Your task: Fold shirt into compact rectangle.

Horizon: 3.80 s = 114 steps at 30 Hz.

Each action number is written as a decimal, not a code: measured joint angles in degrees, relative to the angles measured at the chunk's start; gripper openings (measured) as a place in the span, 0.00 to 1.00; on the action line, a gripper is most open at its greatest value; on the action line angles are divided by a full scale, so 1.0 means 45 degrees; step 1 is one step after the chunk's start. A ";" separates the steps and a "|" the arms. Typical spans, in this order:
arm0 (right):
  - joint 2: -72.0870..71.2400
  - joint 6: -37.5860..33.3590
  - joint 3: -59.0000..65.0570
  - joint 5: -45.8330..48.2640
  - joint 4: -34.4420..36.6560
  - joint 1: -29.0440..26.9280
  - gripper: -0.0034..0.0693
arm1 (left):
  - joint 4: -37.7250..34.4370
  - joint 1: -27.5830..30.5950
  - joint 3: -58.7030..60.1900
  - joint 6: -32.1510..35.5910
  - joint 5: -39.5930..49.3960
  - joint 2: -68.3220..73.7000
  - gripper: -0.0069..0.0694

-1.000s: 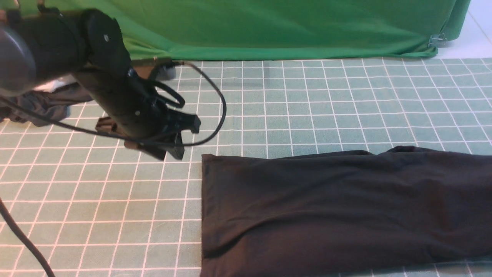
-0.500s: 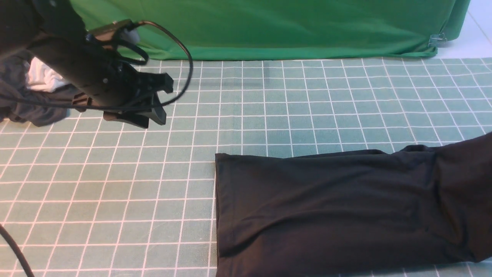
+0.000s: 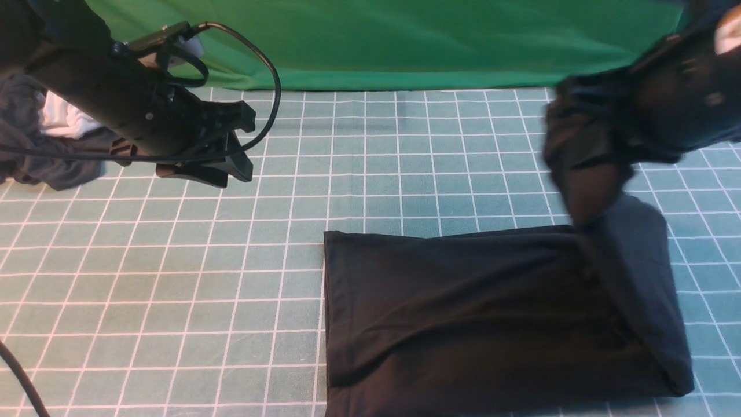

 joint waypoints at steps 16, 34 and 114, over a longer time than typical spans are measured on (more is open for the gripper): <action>0.3895 0.0741 0.0000 -0.3046 0.0676 0.3456 0.56 | -0.0044 0.0000 0.0000 0.0010 -0.0038 0.0000 0.38; -0.2953 -0.4663 0.0000 0.1811 -0.0247 0.0183 0.09 | -0.0086 0.0000 0.0000 0.0039 -0.0038 0.0000 0.39; -1.8066 -0.4856 1.7202 -0.9580 -0.3409 -0.6797 0.23 | -0.0421 0.0000 0.0000 0.0496 0.0934 -0.0834 0.11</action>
